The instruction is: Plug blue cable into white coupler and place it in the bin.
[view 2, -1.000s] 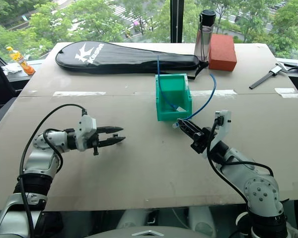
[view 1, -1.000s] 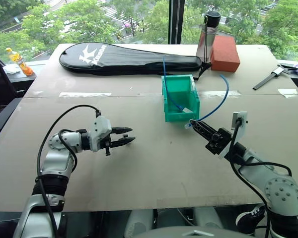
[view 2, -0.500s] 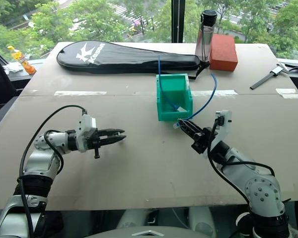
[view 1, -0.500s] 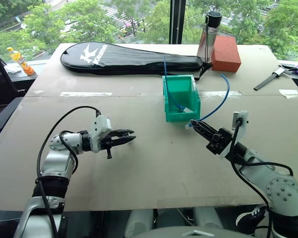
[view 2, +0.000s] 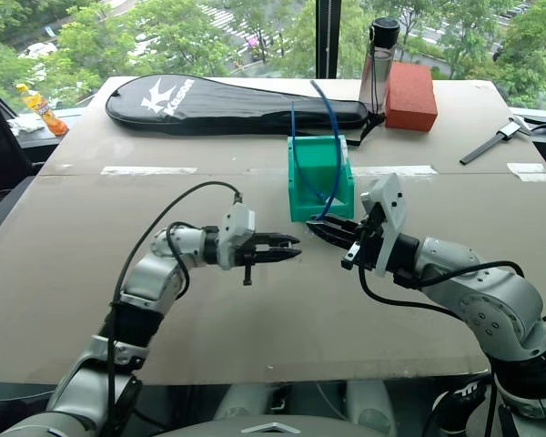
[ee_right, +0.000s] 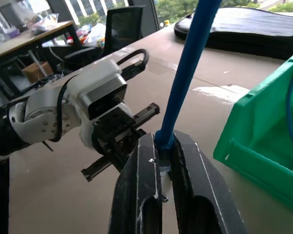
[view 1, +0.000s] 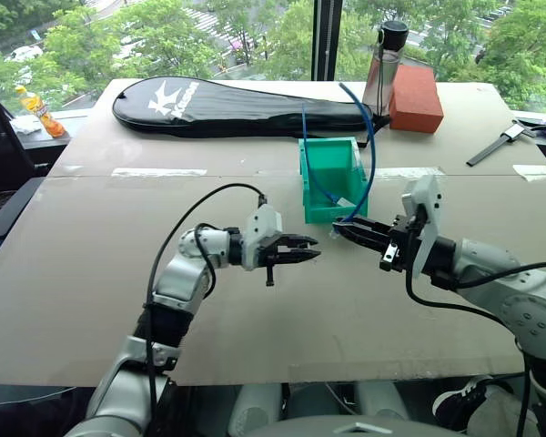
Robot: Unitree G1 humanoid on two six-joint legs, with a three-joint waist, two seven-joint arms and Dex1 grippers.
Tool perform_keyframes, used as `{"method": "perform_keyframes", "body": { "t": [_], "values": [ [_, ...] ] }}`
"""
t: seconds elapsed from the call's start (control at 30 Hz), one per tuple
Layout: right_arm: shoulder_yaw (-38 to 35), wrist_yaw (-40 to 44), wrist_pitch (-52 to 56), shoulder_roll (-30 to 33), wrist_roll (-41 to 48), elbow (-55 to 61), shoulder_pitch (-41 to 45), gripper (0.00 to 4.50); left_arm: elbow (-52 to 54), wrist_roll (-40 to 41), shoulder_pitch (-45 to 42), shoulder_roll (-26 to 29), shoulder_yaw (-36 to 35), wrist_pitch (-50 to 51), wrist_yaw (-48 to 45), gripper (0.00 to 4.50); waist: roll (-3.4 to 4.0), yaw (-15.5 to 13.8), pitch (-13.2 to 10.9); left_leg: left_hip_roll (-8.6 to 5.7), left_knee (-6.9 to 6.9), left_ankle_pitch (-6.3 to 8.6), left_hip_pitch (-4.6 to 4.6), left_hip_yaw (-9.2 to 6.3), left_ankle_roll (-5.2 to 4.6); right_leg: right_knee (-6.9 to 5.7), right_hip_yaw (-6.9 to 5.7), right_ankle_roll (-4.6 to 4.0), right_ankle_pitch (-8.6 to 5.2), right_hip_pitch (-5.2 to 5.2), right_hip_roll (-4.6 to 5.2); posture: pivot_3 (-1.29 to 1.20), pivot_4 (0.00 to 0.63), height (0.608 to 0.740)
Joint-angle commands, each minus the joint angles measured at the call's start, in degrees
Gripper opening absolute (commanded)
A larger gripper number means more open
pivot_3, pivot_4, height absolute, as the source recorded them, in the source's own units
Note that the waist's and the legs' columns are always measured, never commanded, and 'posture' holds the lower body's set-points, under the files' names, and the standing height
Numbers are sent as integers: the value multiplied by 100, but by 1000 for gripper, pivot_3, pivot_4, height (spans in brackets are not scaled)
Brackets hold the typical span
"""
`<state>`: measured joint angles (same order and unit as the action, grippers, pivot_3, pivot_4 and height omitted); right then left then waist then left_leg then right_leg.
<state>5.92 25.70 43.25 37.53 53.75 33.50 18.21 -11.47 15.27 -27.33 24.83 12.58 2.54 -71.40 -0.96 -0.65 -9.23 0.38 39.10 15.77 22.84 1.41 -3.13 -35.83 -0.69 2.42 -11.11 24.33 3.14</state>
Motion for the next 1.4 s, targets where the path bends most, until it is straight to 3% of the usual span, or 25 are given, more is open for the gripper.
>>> {"method": "perform_keyframes", "body": {
  "t": [0.03,0.27,0.6,1.4],
  "values": [
    [233,580,-213,64,-539,-245,282,0,-448,-198,-304,-129,141,-543,-179,432,-1,3,-1,0,0,0,1,1,0,0,1,2,1,1,0,0,150,740],
    [765,1474,-623,-75,-1560,-1113,732,0,-1506,-446,-794,-258,302,-1373,-685,432,-1,-3,-1,-1,1,0,2,-1,0,0,-2,14,9,1,-2,0,150,740],
    [1173,2192,-1040,-476,-2400,-1817,1034,0,-2028,-496,-1069,-421,305,-1663,-986,432,-1,-2,-1,-1,7,0,6,-3,0,-1,-4,21,13,1,-1,0,150,740],
    [1485,3012,-1483,-666,-3586,-2486,1122,0,-2785,-654,-1176,-548,272,-2476,-1069,432,0,-10,1,-2,12,0,-2,-6,0,-4,-7,21,14,-6,0,0,150,740]
  ]
}}
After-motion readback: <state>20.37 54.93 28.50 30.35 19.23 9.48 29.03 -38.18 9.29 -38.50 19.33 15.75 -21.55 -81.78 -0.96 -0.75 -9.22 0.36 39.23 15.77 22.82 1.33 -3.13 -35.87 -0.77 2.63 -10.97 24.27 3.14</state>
